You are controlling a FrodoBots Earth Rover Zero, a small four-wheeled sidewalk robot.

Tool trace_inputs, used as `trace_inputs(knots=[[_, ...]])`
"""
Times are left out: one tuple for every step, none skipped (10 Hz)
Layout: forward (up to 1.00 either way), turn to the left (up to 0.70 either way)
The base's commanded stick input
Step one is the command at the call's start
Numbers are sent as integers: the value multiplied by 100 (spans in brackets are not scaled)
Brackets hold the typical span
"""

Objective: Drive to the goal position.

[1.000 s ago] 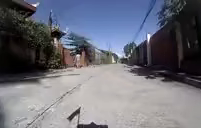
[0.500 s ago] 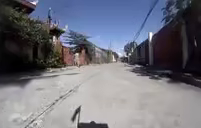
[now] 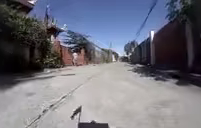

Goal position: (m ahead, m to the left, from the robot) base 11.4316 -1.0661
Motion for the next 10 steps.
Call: trace_inputs(knots=[[70, -35], [70, -35], [70, -34], [70, -31], [70, -28], [70, -26], [70, -23], [70, -15], [70, -5], [70, -3]])
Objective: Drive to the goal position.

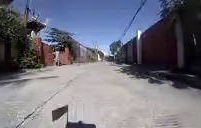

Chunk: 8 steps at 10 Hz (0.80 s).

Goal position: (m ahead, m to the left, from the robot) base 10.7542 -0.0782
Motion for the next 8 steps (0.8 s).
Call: trace_inputs(knots=[[70, -3], [70, -3], [70, -3], [70, -3], [70, -3], [70, -3], [70, -3], [70, -3]])
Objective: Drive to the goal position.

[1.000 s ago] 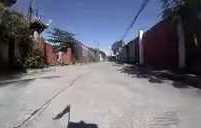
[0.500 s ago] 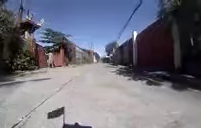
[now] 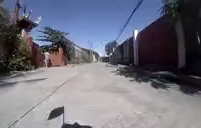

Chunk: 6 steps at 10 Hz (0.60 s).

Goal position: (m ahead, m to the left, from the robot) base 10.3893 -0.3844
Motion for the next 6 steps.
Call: trace_inputs(knots=[[70, -3], [70, -3], [70, -3], [70, -3], [70, -3], [70, -3]])
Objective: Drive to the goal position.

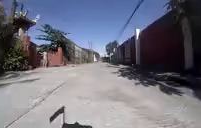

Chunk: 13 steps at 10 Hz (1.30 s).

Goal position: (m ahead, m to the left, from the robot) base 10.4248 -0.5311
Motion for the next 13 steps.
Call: trace_inputs(knots=[[70, -3], [70, -3], [70, -3], [70, -3], [70, -3], [70, -3], [70, -3], [70, -3], [70, -3], [70, -3], [70, -3], [70, -3], [70, -3]])
